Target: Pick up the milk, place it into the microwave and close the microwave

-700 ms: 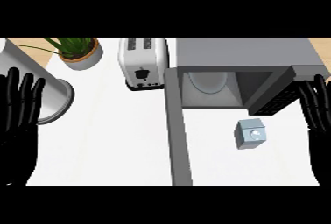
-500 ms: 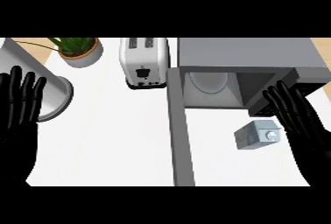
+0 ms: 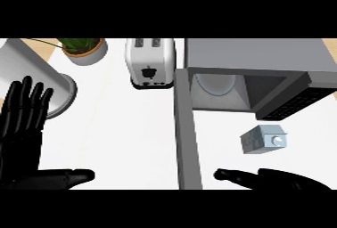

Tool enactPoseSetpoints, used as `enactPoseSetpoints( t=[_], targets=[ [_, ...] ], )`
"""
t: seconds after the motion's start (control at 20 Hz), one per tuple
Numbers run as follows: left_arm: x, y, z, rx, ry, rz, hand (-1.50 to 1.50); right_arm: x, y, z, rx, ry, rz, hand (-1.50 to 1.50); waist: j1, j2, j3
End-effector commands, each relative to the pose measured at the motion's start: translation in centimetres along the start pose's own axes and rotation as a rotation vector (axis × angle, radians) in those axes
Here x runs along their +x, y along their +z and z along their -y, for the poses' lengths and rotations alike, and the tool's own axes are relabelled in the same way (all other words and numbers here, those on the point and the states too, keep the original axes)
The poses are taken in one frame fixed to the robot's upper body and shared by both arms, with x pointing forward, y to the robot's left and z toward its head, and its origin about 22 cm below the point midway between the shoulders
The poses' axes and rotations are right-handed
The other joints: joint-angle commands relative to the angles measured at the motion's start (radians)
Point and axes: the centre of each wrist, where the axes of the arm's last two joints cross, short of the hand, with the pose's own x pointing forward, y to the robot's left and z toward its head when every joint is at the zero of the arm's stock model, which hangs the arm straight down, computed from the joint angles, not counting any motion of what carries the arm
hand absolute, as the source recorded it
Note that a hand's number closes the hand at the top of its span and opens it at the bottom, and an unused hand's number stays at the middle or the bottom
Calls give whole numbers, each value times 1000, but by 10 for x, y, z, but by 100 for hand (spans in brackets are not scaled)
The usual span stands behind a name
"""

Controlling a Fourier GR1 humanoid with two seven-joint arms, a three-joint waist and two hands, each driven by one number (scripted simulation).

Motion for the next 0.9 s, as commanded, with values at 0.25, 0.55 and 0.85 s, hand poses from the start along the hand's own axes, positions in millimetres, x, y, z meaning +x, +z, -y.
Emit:
enactPoseSetpoints(
  t=[0.25,0.55,0.85],
  targets=[
    [21,39,-10,52,8,-41,-150,40,75,53,132,-83,-14,-150,-39,-9,-2],
    [14,76,-16,25,19,-48,-150,36,78,71,18,23,-4,-150,-36,-10,-2],
    [-2,88,-16,43,17,-53,-150,9,65,74,-38,90,-9,-150,-36,-9,-2]
  ],
)
